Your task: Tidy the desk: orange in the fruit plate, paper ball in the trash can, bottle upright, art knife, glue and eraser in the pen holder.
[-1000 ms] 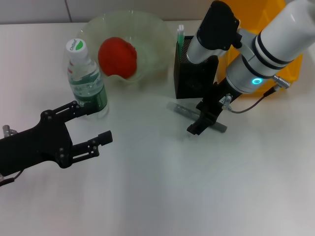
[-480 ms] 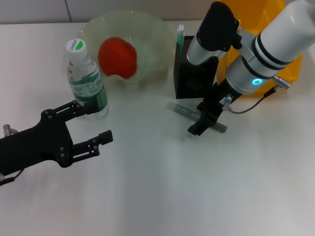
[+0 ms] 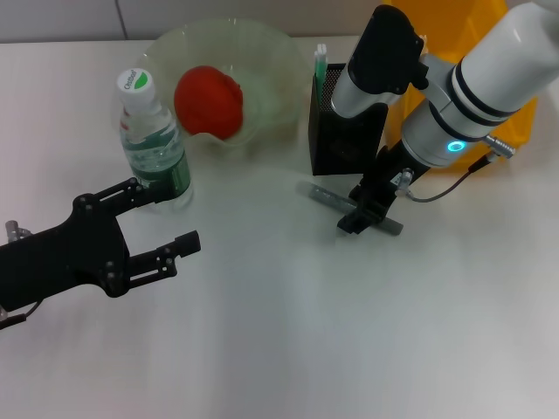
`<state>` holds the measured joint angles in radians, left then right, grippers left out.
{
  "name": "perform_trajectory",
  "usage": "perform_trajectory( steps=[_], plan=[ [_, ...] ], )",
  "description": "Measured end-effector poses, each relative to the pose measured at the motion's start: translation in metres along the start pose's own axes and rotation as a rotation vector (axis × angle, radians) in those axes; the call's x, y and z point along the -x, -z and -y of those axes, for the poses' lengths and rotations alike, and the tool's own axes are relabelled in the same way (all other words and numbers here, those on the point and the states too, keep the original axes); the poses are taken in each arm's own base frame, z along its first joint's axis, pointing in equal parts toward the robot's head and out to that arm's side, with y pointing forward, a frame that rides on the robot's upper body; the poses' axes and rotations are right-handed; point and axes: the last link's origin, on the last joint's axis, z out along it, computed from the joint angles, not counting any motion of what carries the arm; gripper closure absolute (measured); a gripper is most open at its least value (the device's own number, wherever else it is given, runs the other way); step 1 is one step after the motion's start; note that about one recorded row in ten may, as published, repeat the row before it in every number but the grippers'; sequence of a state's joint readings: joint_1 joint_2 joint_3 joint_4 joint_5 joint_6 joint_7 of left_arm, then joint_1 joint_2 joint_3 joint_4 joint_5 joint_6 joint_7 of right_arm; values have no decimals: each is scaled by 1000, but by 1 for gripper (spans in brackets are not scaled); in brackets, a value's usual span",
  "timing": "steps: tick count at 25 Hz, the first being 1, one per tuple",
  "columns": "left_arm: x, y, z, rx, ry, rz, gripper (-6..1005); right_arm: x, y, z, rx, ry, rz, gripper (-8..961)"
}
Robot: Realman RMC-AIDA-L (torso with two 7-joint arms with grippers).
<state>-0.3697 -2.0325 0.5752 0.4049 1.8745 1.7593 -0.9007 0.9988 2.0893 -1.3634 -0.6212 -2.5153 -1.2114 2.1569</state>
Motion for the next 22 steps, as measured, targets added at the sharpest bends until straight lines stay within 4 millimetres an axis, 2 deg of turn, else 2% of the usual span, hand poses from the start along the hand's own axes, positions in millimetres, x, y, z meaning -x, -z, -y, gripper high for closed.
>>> perform_trajectory(
  steps=[3,13,22],
  plan=[
    [0,0,0,0,0,0,231,0,0,0,-1,1,-3,310],
    [0,0,0,0,1,0,230,-3,-2,0,-11,5,-30,790],
    [-1,0,0,0,1,-1,230,-3,-1,-1,-6,7,-27,828]
  ],
)
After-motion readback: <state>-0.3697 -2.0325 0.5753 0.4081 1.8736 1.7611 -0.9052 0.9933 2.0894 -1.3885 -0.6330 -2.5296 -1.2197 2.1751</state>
